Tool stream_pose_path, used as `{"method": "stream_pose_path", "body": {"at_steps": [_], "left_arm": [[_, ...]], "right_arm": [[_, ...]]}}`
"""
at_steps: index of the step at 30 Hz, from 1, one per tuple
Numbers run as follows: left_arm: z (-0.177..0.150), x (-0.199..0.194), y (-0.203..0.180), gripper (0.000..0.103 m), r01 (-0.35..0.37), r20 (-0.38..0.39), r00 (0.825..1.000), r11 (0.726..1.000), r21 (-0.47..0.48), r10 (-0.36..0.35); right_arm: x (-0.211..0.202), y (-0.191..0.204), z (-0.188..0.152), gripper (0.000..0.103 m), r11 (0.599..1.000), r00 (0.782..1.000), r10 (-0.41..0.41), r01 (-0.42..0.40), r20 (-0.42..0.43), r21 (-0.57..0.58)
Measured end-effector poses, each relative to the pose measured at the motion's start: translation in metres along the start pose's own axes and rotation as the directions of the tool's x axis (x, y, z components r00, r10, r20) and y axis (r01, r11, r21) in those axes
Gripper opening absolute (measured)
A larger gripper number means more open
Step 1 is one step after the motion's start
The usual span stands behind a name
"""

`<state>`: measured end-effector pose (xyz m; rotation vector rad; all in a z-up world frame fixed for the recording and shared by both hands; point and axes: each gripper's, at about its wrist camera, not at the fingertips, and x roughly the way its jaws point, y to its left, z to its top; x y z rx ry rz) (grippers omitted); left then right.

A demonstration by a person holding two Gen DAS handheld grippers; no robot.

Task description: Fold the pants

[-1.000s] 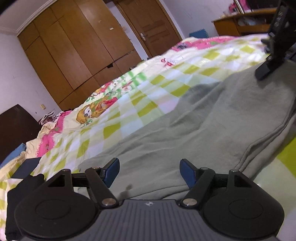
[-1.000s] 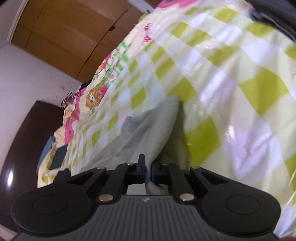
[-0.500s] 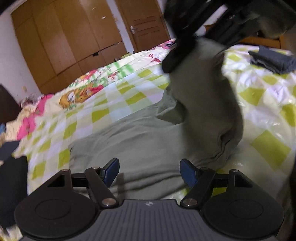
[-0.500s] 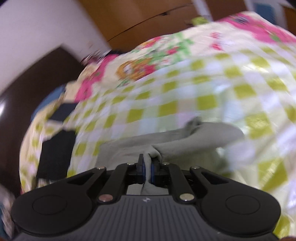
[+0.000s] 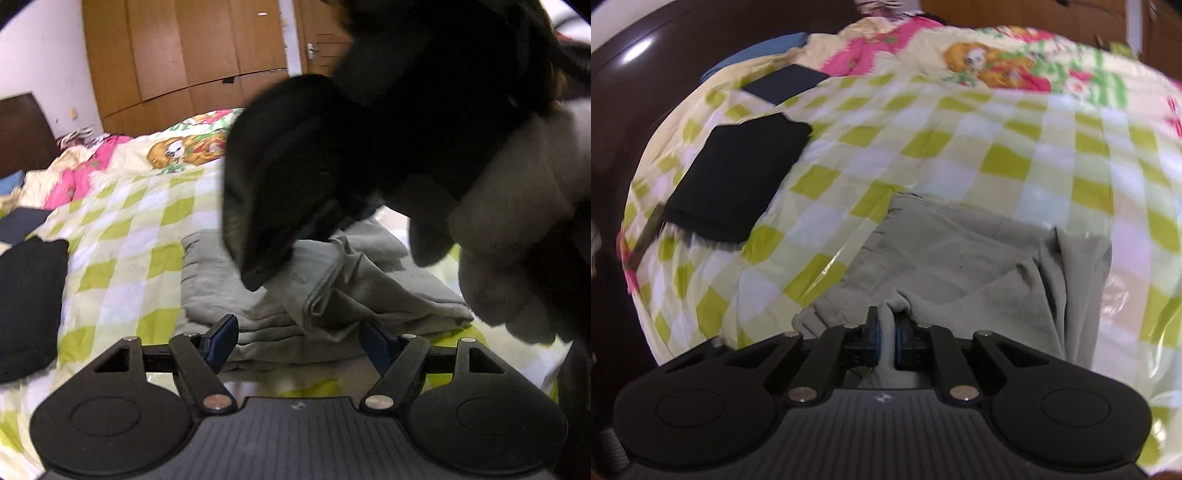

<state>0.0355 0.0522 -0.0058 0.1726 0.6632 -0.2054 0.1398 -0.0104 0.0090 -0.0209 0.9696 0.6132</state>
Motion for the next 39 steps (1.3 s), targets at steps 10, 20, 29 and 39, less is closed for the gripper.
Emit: {"method": "stream_pose_path", "body": {"at_steps": [10,20,29,39], "left_arm": [[0.001,-0.016,0.009,0.084,-0.012,0.110,0.994,0.997,-0.077,0.021],[0.003,-0.010,0.005,0.084,-0.020,0.086,0.996,0.998,-0.067,0.026],[0.004,-0.004,-0.001,0.084,-0.054,0.043,0.998,0.998,-0.045,0.056],[0.001,0.005,-0.013,0.084,-0.080,0.015,0.997,0.997,0.023,0.079]], "right_arm": [[0.006,0.006,0.020,0.014,1.000,1.000,0.018,-0.018,-0.006,-0.009],[-0.019,-0.023,0.024,0.037,0.968,0.980,0.199,-0.200,0.022,0.149],[-0.065,-0.086,-0.038,0.039,0.939,0.996,0.060,-0.081,0.072,0.334],[-0.018,-0.113,-0.039,0.039,0.850,0.982,0.155,-0.189,0.108,0.492]]}}
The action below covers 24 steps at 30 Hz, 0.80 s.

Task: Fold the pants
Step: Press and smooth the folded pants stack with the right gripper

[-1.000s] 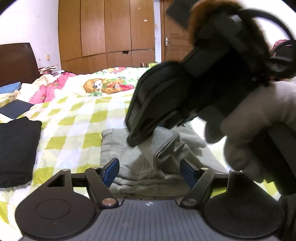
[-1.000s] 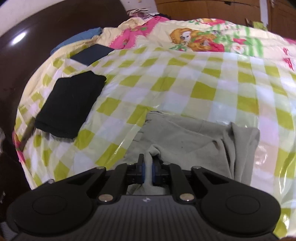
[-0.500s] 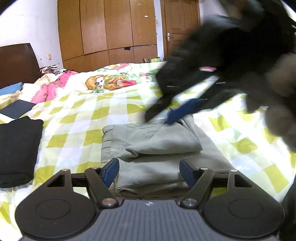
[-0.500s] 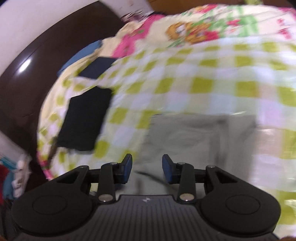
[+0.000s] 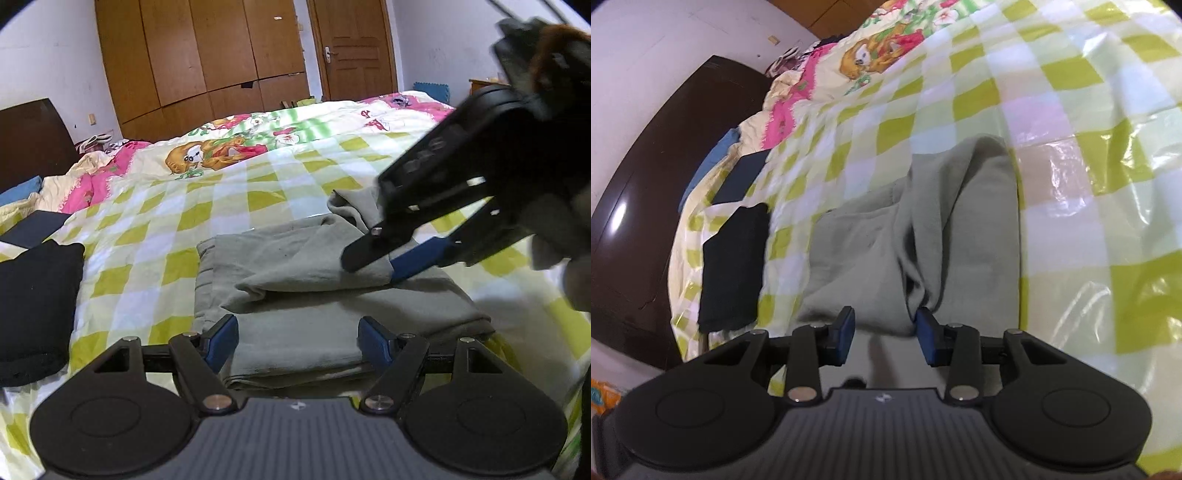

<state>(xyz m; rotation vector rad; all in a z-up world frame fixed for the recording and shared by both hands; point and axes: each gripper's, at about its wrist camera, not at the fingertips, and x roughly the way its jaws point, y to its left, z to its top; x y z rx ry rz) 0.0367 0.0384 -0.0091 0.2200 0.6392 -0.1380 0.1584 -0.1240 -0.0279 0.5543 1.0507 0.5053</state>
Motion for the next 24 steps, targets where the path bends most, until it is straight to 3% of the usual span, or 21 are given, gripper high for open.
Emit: {"method": "stream_pose_path", "body": {"at_steps": [3,5,6,8,11,14,17,19,24], "left_arm": [[-0.001,0.002,0.000,0.084,0.004,-0.009,1.000,1.000,0.003,-0.004],[-0.001,0.003,0.002,0.084,0.014,-0.013,1.000,1.000,-0.008,-0.014],[-0.001,0.004,0.003,0.084,0.017,-0.014,1.000,1.000,-0.013,-0.017],[-0.001,0.004,0.005,0.084,0.021,-0.015,1.000,0.999,-0.024,-0.021],[0.000,0.004,0.010,0.084,0.028,-0.009,1.000,0.999,-0.045,-0.028],[0.001,0.006,0.012,0.084,0.027,-0.007,1.000,0.998,-0.058,-0.028],[0.002,0.010,0.014,0.084,0.019,-0.012,1.000,0.998,-0.064,-0.019],[0.002,0.012,0.016,0.084,0.014,-0.019,1.000,0.997,-0.074,-0.015],[0.001,0.016,0.025,0.084,-0.037,-0.041,0.999,0.993,-0.111,0.032]], "right_arm": [[0.002,-0.007,0.004,0.039,0.997,0.999,0.038,-0.039,0.005,0.069],[0.003,-0.007,0.009,0.039,0.998,1.000,0.022,-0.023,0.007,0.061],[0.002,-0.005,0.010,0.035,0.999,1.000,0.011,-0.011,0.013,0.047],[0.003,-0.001,0.014,0.014,0.999,1.000,0.003,-0.004,0.025,0.036],[0.003,0.005,0.025,0.009,0.997,0.998,0.040,-0.043,0.047,0.062],[0.010,0.025,0.047,0.010,0.998,0.996,0.049,-0.052,0.071,0.035],[0.027,0.048,0.074,0.017,0.999,0.995,0.042,-0.042,0.093,0.006],[0.041,0.061,0.089,0.028,0.998,0.993,0.059,-0.058,0.099,-0.019],[0.063,0.077,0.091,0.031,0.997,0.995,0.049,-0.044,0.084,-0.059]]}}
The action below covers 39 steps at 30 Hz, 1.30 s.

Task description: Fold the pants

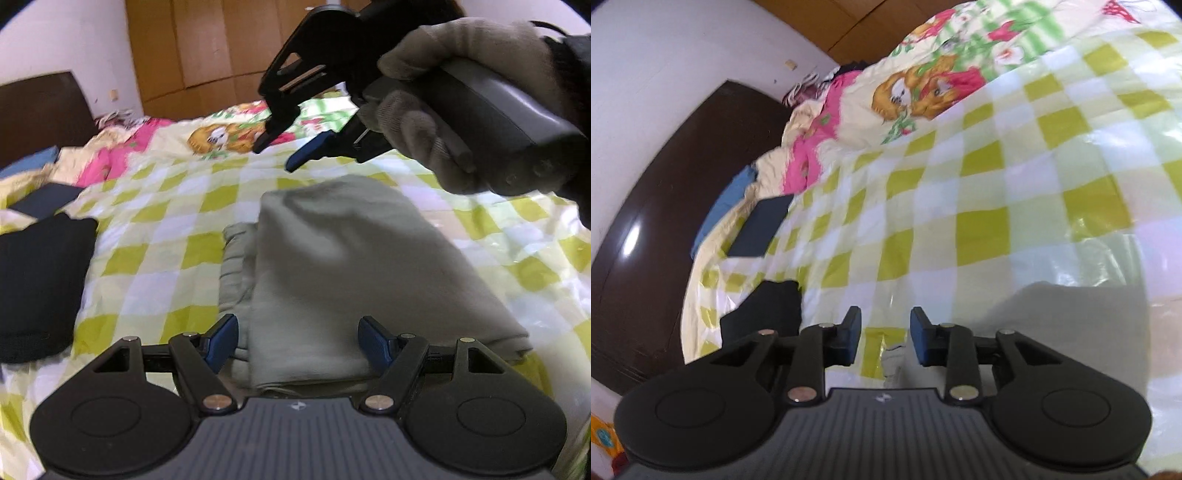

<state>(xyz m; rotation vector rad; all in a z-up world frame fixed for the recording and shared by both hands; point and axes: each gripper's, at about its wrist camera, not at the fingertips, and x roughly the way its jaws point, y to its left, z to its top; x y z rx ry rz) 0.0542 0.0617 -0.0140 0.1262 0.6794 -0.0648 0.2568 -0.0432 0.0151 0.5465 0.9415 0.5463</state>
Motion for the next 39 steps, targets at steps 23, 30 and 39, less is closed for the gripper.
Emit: {"method": "stream_pose_path", "body": {"at_steps": [23,30,39], "left_arm": [[-0.003,-0.002,0.007,0.064,-0.111,-0.018,0.994,0.994,0.010,0.111],[-0.002,-0.011,0.010,0.067,-0.078,0.041,0.996,0.997,-0.007,0.078],[-0.006,-0.015,-0.009,0.067,-0.029,0.069,0.997,0.994,0.101,0.022]], "right_arm": [[0.037,0.035,-0.073,0.042,0.918,0.934,-0.301,0.228,-0.192,-0.325],[0.018,0.022,-0.063,0.043,0.952,0.950,-0.259,0.221,-0.175,-0.211],[0.039,0.029,-0.043,0.041,0.910,0.926,-0.368,0.340,-0.086,-0.239]]}}
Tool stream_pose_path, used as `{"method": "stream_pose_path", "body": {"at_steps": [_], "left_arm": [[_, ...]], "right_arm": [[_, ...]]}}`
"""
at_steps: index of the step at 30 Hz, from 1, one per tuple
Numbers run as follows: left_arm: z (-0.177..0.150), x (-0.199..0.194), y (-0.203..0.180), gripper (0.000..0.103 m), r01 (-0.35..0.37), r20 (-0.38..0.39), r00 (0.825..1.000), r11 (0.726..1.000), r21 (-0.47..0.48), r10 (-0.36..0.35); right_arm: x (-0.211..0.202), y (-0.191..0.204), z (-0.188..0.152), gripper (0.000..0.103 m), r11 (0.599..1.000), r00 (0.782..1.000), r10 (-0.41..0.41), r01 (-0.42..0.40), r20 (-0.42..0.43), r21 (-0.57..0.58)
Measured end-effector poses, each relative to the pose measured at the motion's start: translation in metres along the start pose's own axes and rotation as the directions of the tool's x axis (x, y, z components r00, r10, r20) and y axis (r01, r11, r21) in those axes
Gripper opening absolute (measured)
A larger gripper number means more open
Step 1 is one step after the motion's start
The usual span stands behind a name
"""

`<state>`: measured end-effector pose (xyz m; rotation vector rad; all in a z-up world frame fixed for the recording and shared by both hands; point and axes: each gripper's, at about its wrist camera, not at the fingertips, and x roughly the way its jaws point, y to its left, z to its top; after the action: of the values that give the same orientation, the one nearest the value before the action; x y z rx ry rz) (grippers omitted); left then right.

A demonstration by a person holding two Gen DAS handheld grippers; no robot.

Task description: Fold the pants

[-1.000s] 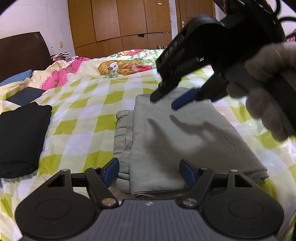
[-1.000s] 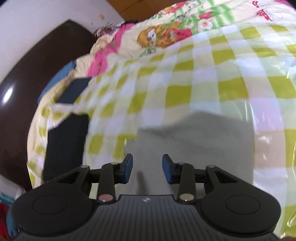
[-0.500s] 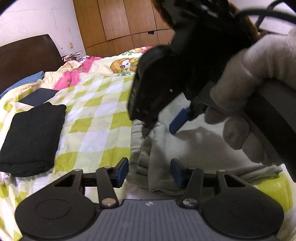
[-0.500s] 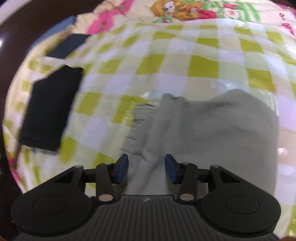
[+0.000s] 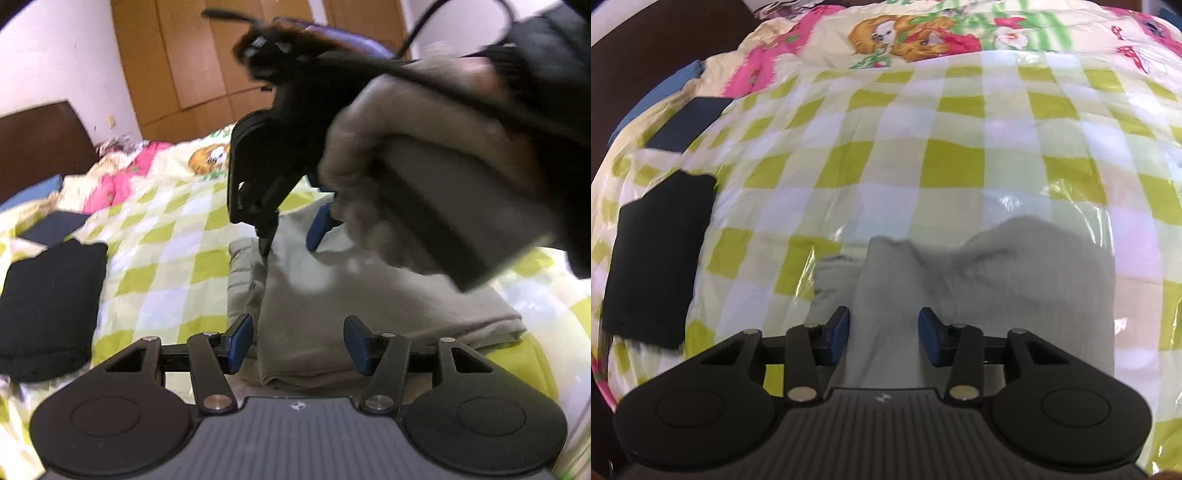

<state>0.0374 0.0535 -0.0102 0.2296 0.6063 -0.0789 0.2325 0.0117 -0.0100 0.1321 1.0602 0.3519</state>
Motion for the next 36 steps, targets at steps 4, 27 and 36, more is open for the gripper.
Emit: {"method": "stream_pose_path", "body": {"at_steps": [4,27,36], "left_arm": [[-0.001,0.001,0.003,0.067,0.024,-0.004,1.000,1.000,-0.008,-0.024],[0.001,0.011,0.002,0.068,-0.009,-0.017,1.000,1.000,-0.001,0.009],[0.004,0.005,0.043,0.027,0.056,-0.015,0.998,0.973,-0.224,-0.061]], "right_arm": [[-0.002,-0.005,-0.002,0.042,0.999,0.999,-0.035,0.035,0.006,0.009],[-0.049,-0.009,0.004,0.004,0.989,0.989,0.147,-0.147,0.005,0.011],[-0.050,0.010,0.020,0.004,0.977,0.977,0.212,-0.212,0.020,-0.001]]}}
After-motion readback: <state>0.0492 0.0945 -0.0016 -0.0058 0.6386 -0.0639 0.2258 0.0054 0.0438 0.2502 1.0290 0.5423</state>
